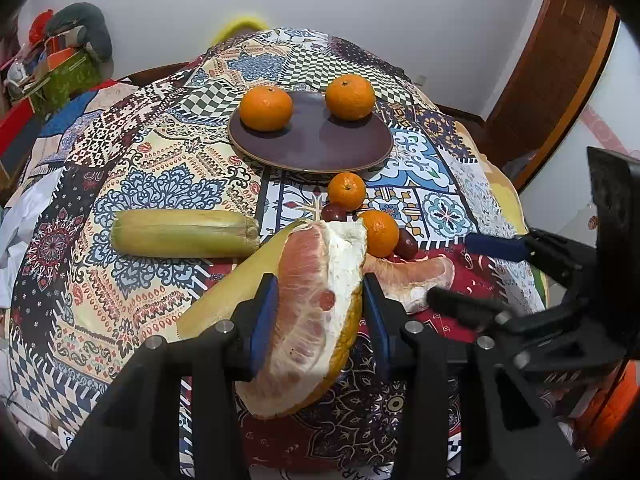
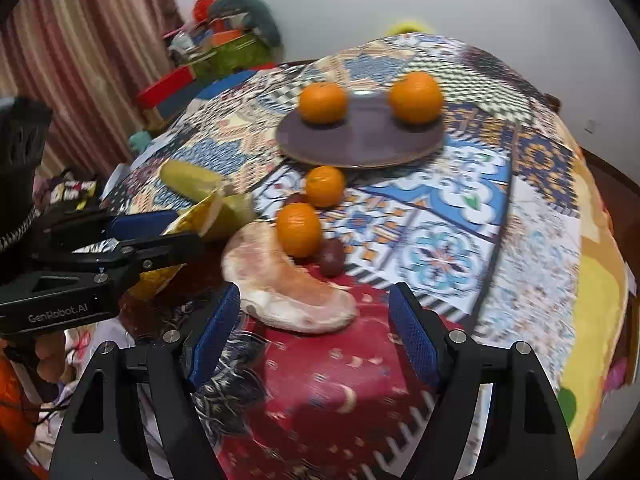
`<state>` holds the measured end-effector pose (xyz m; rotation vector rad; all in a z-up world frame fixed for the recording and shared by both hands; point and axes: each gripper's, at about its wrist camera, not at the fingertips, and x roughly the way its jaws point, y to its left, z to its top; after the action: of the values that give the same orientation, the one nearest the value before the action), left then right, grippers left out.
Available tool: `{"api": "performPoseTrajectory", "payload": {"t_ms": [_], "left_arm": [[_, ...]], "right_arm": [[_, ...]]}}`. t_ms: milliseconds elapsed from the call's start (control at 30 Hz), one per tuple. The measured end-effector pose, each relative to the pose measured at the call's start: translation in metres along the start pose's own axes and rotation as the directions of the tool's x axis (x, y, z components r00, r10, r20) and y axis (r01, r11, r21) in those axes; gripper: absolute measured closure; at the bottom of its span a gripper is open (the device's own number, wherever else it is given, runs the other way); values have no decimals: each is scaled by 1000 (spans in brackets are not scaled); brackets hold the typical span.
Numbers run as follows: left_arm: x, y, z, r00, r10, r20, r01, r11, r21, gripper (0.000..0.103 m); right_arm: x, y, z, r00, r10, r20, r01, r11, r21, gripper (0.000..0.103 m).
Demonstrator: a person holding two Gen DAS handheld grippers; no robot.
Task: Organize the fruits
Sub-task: 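Grasp a pomelo segment with the left tool while the right tool grasps another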
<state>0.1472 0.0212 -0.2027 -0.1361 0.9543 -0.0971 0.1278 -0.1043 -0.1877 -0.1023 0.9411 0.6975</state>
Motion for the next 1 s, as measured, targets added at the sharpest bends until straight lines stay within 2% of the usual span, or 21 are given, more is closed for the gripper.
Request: {"api": "performPoseTrajectory", "payload": {"t_ms": [167, 267, 400, 467, 567, 867, 1000], "left_arm": [[5, 0, 0, 1000, 2, -6, -2, 1000, -7, 57], [4, 2, -1, 1000, -7, -6, 7, 1000, -8, 57], [4, 1, 0, 1000, -13, -15, 13, 1000, -7, 57], [4, 0, -1, 1000, -13, -23, 13, 1000, -3, 54], [4, -3, -3, 999, -27, -47, 27, 1000, 9, 42], [5, -7, -15, 998, 9, -70, -4, 997, 73, 39], [7, -7, -17, 997, 13, -79, -6, 996, 86, 39]], "right_arm": [[21, 5, 1, 998, 28, -57, -29, 999, -25, 29], [24, 6, -2, 998, 31, -58, -34, 999, -40, 29], [19, 7, -6, 999, 31, -44, -34, 997, -76, 36], [18, 8, -8, 999, 26, -36, -29, 996, -81, 37], [13, 5, -12, 999, 14, -29, -17, 997, -77, 37], [-16, -32, -31, 998, -57, -15, 58, 998, 26, 37], [-25, -45, -37, 998, -52, -33, 54, 995, 81, 37]]}}
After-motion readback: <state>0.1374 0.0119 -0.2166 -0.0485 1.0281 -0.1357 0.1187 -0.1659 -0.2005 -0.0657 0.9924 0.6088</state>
